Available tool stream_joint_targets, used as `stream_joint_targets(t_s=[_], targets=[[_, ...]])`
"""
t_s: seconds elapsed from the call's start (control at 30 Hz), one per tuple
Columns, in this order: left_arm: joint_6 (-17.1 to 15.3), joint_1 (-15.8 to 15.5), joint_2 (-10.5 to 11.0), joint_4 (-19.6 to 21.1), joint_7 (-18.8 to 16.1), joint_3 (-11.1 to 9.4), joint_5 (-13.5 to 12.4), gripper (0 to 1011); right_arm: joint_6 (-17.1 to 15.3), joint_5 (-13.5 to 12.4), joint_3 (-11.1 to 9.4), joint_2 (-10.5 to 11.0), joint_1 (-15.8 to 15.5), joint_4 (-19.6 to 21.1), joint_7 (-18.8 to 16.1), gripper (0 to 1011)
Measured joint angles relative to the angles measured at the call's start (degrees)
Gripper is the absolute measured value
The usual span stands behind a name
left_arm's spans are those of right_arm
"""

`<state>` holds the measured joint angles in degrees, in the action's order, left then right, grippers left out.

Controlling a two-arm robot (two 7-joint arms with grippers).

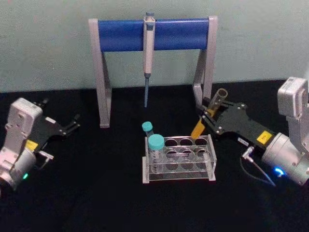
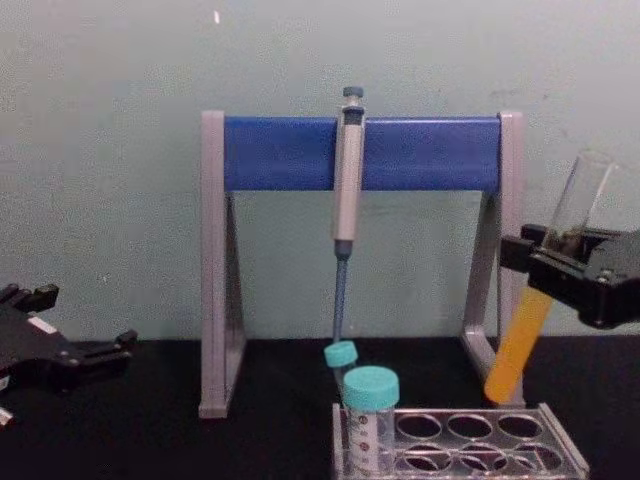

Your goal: Pick up the test tube from the test tube rack, shake it, then place it back into the test tube rack.

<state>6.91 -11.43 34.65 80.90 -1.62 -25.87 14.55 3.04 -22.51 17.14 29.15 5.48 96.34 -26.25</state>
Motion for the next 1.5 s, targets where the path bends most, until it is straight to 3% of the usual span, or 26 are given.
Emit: stream_joint_targets(t_s=[0.27, 0.53, 0.73, 0.93, 1.17, 1.5], targets=[[0.0, 0.0, 0.0, 0.0, 0.0, 0.0, 0.0, 1001, -1.5, 0.7, 2.0, -0.5, -0.5, 1.2, 0.2, 222], [0.0, 0.0, 0.0, 0.0, 0.0, 0.0, 0.0, 1002, -1.5, 2.7, 4.7, -3.7, 3.1, -2.3, 0.7, 222], [0.0, 0.0, 0.0, 0.0, 0.0, 0.0, 0.0, 1001, -1.1, 3.5, 5.2, -5.8, 6.3, -5.7, 1.3, 222], [0.0, 0.0, 0.0, 0.0, 0.0, 0.0, 0.0, 1001, -0.9, 4.5, 4.2, -6.9, 8.8, -8.9, 2.7, 222], [0.0, 0.0, 0.0, 0.0, 0.0, 0.0, 0.0, 1001, -1.0, 4.6, 2.2, -6.1, 8.4, -9.1, 3.3, 222], [0.0, 0.0, 0.0, 0.0, 0.0, 0.0, 0.0, 1001, -1.9, 3.4, -0.7, -2.8, 1.6, -1.1, 3.3, 222]])
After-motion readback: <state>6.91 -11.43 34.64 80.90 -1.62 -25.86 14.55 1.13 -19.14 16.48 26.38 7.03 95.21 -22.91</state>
